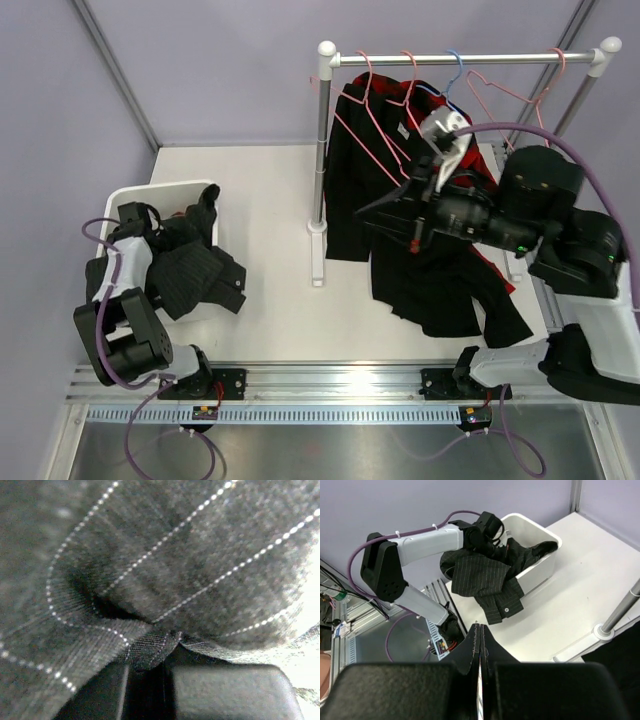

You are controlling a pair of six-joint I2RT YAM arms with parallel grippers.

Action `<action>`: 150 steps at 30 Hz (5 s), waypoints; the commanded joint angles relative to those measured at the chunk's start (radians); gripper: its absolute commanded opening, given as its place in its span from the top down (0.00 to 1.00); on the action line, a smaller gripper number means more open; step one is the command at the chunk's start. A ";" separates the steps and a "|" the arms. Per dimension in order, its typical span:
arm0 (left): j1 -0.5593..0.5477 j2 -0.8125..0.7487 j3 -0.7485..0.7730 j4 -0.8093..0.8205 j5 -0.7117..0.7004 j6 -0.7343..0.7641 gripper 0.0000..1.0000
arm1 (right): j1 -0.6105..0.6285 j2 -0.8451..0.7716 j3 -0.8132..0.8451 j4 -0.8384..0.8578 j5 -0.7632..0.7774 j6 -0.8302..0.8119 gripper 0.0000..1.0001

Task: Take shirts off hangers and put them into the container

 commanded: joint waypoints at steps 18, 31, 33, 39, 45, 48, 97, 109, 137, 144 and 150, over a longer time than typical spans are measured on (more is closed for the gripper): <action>-0.087 -0.117 0.198 -0.021 0.000 0.003 0.33 | 0.009 -0.295 -0.363 -0.018 0.066 0.043 0.88; -0.114 -0.351 0.469 -0.291 -0.087 0.060 0.17 | 0.009 -0.324 -0.396 -0.032 0.049 0.023 0.68; -0.124 -0.420 0.392 -0.292 -0.040 0.036 0.28 | 0.009 -0.323 -0.409 -0.021 0.044 0.015 0.68; -0.165 -0.632 0.323 -0.402 0.003 -0.003 1.00 | 0.009 -0.315 -0.454 0.017 0.030 0.001 0.69; -0.177 -0.735 0.177 -0.412 -0.074 -0.042 1.00 | 0.010 -0.309 -0.482 0.037 -0.006 0.004 0.71; -0.177 -0.734 0.087 -0.427 -0.139 -0.079 1.00 | 0.010 -0.326 -0.486 0.037 -0.022 0.006 0.72; -0.208 -0.712 0.117 -0.366 -0.569 -0.290 1.00 | 0.006 -0.257 -0.311 -0.034 0.520 0.020 0.28; -0.199 -0.657 -0.006 -0.388 -0.643 -0.298 1.00 | -0.002 -0.287 -0.339 -0.014 0.449 0.015 0.29; -0.056 -0.180 0.341 -0.104 -0.239 -0.062 0.73 | -0.404 0.046 -0.001 -0.095 0.373 -0.100 0.35; -0.076 -0.391 0.419 -0.128 -0.259 -0.024 0.44 | -0.527 0.107 -0.026 -0.066 0.383 -0.161 0.42; -0.099 -0.467 0.447 -0.121 -0.155 -0.028 0.37 | -0.576 0.110 -0.139 -0.017 0.400 -0.165 0.43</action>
